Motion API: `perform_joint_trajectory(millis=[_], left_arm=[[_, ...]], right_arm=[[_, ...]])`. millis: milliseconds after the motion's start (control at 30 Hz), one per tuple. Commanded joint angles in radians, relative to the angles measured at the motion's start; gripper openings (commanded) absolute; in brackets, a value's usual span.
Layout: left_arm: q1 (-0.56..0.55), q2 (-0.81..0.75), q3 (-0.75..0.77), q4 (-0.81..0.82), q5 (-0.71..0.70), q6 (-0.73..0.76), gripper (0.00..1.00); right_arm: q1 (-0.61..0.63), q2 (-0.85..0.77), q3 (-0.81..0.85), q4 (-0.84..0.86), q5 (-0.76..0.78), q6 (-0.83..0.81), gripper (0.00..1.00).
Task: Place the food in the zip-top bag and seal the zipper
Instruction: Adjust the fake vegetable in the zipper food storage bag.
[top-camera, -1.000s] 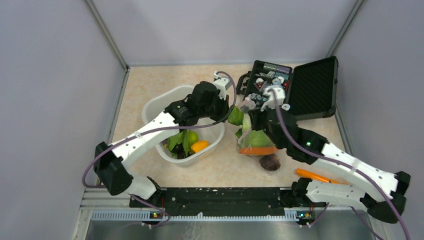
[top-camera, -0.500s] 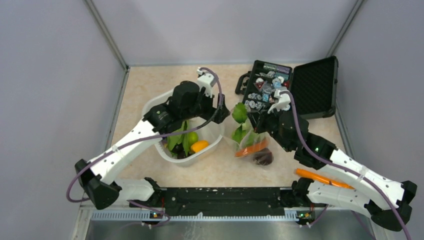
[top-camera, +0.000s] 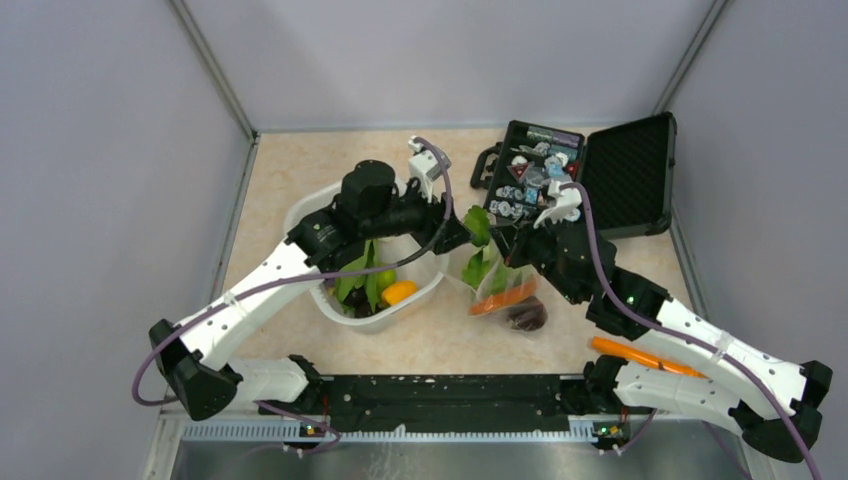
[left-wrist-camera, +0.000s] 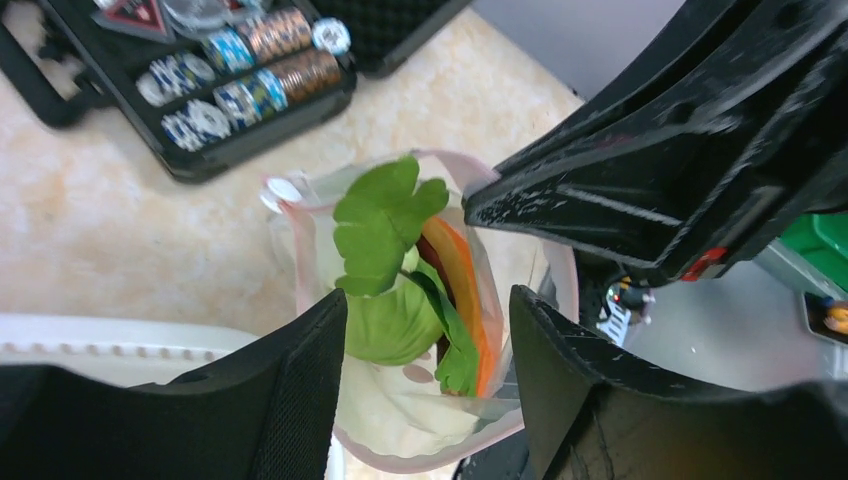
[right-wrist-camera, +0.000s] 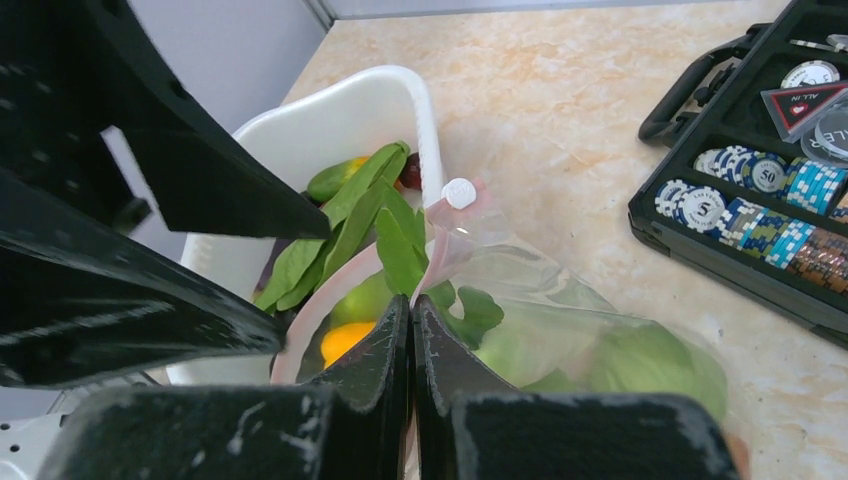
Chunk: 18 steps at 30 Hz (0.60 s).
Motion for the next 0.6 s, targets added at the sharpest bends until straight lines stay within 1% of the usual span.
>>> perform_joint_trajectory(millis=[0,67,167,233,333,433,500,567], left_arm=[[-0.019,0.025,-0.052,0.084,0.097,-0.044,0.61],[-0.034,0.036,-0.074,0.11,0.085,-0.047,0.6],[-0.043,0.065,-0.074,0.086,0.06,-0.042,0.56],[-0.051,0.082,-0.088,0.086,0.027,-0.045,0.57],[-0.06,0.112,-0.106,0.138,-0.015,-0.065,0.57],[-0.084,0.148,-0.1,0.161,-0.144,-0.08,0.58],[-0.086,0.176,-0.092,0.159,-0.201,-0.089,0.58],[-0.088,0.194,-0.098,0.191,-0.208,-0.095,0.52]], right_arm=[[-0.003,-0.03,0.008,0.087,0.006,0.016,0.0],[-0.003,-0.033,0.007,0.095,0.011,0.019,0.0],[-0.003,-0.036,0.007,0.107,0.014,0.021,0.0],[-0.003,-0.037,0.009,0.109,0.011,0.022,0.0],[-0.003,-0.038,0.004,0.116,0.004,0.027,0.0],[-0.003,-0.04,0.001,0.127,-0.008,0.032,0.0],[-0.003,-0.041,-0.001,0.133,-0.014,0.041,0.0],[-0.003,-0.047,-0.004,0.14,-0.021,0.049,0.0]])
